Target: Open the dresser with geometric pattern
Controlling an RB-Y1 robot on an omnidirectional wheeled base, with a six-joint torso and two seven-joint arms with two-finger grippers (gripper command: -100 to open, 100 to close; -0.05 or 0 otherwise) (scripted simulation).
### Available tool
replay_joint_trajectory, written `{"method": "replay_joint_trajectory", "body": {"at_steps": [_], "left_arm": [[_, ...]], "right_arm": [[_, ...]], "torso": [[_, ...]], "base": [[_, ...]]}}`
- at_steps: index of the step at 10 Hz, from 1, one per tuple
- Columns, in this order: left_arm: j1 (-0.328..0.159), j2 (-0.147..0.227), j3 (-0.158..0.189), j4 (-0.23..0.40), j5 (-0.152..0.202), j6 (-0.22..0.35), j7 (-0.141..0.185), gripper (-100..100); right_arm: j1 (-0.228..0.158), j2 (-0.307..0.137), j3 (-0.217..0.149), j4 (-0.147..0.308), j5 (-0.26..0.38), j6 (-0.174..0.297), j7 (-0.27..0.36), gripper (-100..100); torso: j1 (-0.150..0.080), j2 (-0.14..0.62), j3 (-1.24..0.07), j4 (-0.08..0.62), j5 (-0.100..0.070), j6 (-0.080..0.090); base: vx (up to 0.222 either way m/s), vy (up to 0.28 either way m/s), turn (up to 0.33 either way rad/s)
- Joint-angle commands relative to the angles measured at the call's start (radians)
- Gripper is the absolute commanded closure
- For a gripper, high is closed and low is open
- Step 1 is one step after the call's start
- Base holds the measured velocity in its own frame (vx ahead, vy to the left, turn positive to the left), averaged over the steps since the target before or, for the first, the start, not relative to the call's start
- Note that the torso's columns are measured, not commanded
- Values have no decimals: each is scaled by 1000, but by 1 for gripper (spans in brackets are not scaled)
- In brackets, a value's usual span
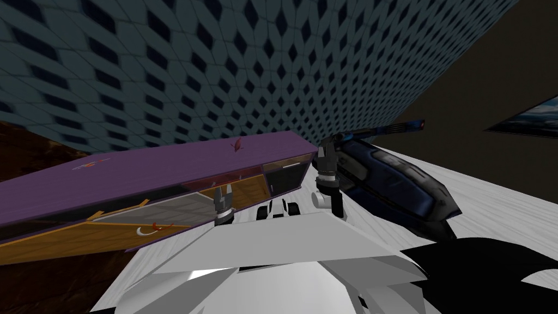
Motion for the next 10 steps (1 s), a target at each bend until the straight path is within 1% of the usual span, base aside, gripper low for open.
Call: {"method": "replay_joint_trajectory", "body": {"at_steps": [1, 2, 3, 5, 7, 8, 9, 10], "left_arm": [[-11, 5, 6, 75, 6, -44, 14, -100], [-15, 6, 7, 98, 8, -59, 19, -100], [-15, 6, 7, 102, 8, -59, 19, -100], [-21, 4, 10, 147, 11, -84, 28, -100], [-26, 1, 13, 178, 13, -102, 33, -100], [-24, 2, 12, 169, 13, -96, 32, -100], [-35, 16, 20, 148, 18, -63, 39, -100], [-38, 20, 23, 140, 20, -51, 41, -100]], "right_arm": [[0, 0, 0, 0, 0, 0, 0, 0], [0, 0, 0, 0, 0, 0, 0, 0], [0, 0, 0, 0, 0, 0, 0, 0], [0, 0, 0, 0, 0, 0, 0, 0], [0, 0, 0, 0, 0, 0, 0, 0], [0, 0, 0, 0, 0, 0, 0, 0], [0, 0, 0, 0, 0, 0, 0, 0], [0, 0, 0, 0, 0, 0, 0, 0]], "torso": [[1, 1, 1, 0, 0, 0], [0, -1, 0, 0, 0, 0], [-1, -2, -1, 0, 0, 0], [-1, 0, 0, 0, 0, 0], [-1, 0, 0, 0, 0, 0], [0, -1, 0, 0, 0, 0], [1, 0, 0, 0, 0, 0], [0, 0, 0, 0, 0, 0]], "base": [[58, -53, 23], [74, -59, 25], [54, -50, 8], [39, -49, 13], [37, -42, 13], [16, -18, 3], [-2, -25, 11], [-6, -32, 11]]}}
